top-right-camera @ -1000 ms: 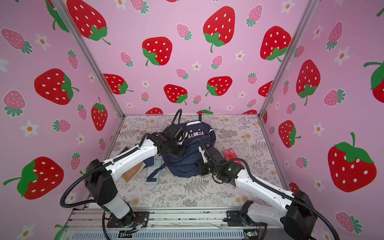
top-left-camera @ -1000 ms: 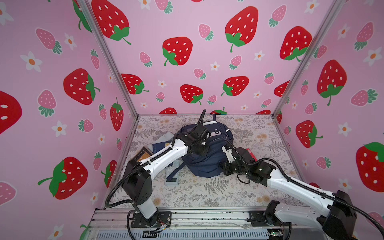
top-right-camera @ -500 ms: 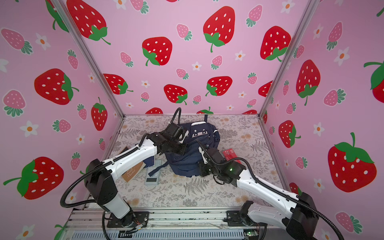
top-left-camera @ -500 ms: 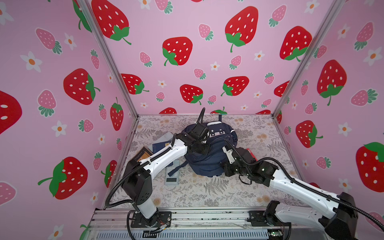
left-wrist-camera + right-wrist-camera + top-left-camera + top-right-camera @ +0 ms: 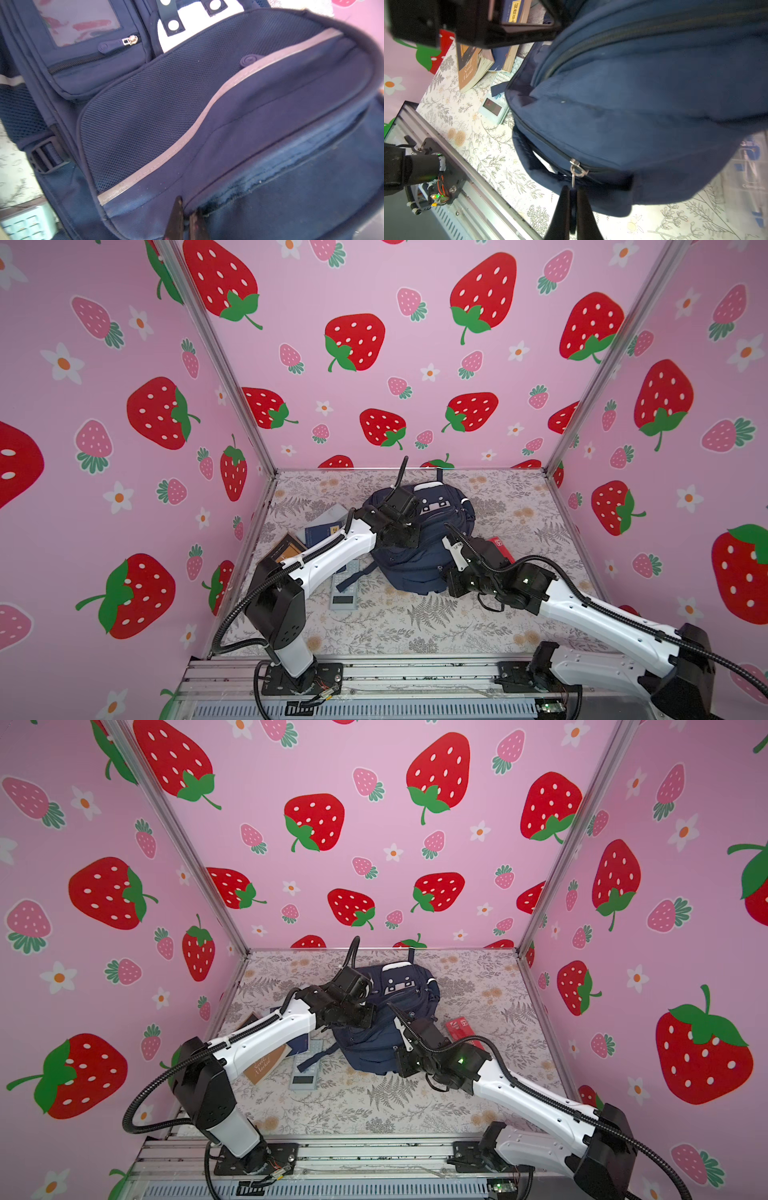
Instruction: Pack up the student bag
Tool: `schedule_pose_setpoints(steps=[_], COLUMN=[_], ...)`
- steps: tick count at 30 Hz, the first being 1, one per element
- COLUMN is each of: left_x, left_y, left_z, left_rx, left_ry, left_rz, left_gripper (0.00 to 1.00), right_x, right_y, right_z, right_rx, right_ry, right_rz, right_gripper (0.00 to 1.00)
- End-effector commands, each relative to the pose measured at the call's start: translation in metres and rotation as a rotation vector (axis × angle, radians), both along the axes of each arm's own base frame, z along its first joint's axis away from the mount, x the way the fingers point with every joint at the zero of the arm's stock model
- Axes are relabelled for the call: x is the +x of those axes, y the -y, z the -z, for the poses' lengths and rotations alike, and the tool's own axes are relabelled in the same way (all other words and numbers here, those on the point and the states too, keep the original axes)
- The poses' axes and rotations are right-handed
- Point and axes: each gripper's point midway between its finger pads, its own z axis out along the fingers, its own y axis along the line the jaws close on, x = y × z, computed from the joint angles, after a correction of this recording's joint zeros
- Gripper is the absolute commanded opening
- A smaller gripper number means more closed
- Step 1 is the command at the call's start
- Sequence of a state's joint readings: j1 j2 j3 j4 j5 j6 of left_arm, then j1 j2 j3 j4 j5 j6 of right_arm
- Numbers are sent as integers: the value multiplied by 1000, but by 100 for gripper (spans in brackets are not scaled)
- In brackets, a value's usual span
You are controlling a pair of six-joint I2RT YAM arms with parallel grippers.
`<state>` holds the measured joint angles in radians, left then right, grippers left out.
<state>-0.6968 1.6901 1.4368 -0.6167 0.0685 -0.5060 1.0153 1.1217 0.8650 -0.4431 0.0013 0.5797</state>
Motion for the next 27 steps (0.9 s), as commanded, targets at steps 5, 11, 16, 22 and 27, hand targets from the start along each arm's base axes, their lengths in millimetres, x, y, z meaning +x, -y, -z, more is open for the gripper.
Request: schedule_pose_setpoints(steps=[5, 11, 16, 22, 27], left_x=[21, 16, 16, 16, 14], left_y=[52, 62, 57, 55, 61], left_z=[-73, -102, -125, -147, -141], left_rx=[-406, -582, -724, -843, -858], left_ry=[59, 44, 14, -14, -39], left_rz=[-39, -43, -62, -66, -43], left_gripper=[0, 0, 0, 0, 0], right_x=[-22, -2, 18, 24, 35], right_y=[-67, -85, -77, -76, -89], right_z=[-17, 5, 16, 11, 26], right_rx=[163, 144, 77, 106, 101], right_ry=[-25, 2, 44, 90, 89], right_rz=[-129, -38, 52, 76, 106], right_gripper=[0, 0, 0, 0, 0])
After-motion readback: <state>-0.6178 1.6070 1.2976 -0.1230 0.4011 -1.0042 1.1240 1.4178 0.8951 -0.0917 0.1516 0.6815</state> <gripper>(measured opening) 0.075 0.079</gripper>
